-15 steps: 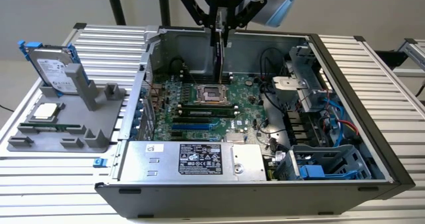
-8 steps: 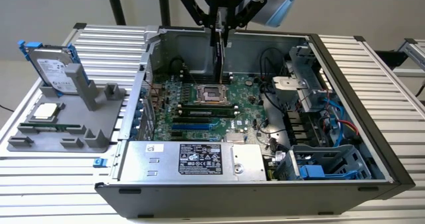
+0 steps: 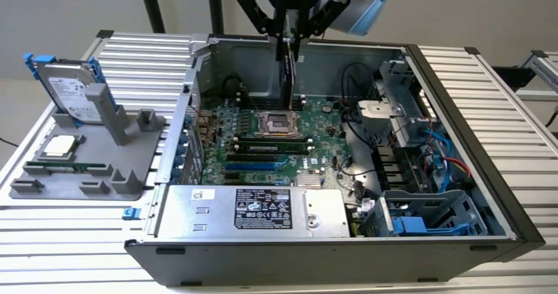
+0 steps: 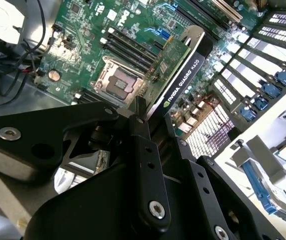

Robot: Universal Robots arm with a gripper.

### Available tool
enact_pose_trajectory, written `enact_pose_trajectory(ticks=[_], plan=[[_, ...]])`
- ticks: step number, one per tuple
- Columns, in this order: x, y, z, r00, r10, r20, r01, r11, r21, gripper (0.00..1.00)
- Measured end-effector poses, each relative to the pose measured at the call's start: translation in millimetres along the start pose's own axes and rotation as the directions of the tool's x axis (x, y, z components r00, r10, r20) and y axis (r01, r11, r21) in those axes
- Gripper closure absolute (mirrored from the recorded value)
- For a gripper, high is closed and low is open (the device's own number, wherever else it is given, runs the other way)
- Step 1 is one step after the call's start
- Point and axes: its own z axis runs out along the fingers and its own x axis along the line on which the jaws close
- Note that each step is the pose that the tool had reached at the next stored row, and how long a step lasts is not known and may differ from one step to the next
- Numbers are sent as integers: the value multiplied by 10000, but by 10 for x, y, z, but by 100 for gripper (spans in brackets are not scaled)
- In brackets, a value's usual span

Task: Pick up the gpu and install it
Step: 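Pick up the gpu and move the gpu toward the slot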

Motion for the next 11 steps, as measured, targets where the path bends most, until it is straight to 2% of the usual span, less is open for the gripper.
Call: enact_pose_trajectory(ticks=[11], plan=[[0,0,0,9996,-279,-16,279,9996,-5,100]])
